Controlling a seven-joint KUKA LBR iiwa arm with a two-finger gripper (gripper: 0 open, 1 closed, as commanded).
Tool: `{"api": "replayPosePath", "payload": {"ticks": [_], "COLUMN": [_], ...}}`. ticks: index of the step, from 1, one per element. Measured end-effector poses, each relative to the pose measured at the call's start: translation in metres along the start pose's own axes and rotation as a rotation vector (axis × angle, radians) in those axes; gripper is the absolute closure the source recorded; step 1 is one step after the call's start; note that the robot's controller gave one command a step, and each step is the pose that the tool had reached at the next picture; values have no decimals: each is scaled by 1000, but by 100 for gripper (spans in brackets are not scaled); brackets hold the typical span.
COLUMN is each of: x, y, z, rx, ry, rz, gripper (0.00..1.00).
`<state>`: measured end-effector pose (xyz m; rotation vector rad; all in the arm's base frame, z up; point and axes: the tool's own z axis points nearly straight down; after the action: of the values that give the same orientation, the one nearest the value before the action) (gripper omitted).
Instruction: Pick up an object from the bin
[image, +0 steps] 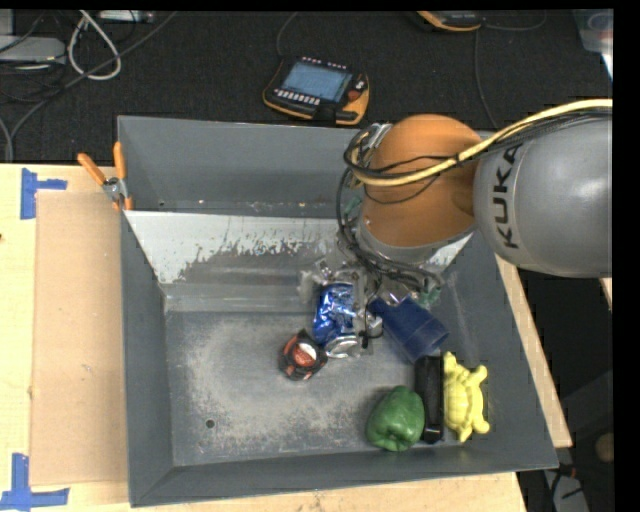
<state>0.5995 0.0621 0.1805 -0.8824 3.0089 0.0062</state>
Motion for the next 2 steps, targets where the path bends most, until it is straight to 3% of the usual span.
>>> {"api": "replayPosePath", "payload": {"ticks": [1,2], "x": [21,22], "y": [-34,-36], "z": [77,78], "rx": [-11,-5], "ry": [19,13], "rz": [102,104], "gripper": [100,0]}}
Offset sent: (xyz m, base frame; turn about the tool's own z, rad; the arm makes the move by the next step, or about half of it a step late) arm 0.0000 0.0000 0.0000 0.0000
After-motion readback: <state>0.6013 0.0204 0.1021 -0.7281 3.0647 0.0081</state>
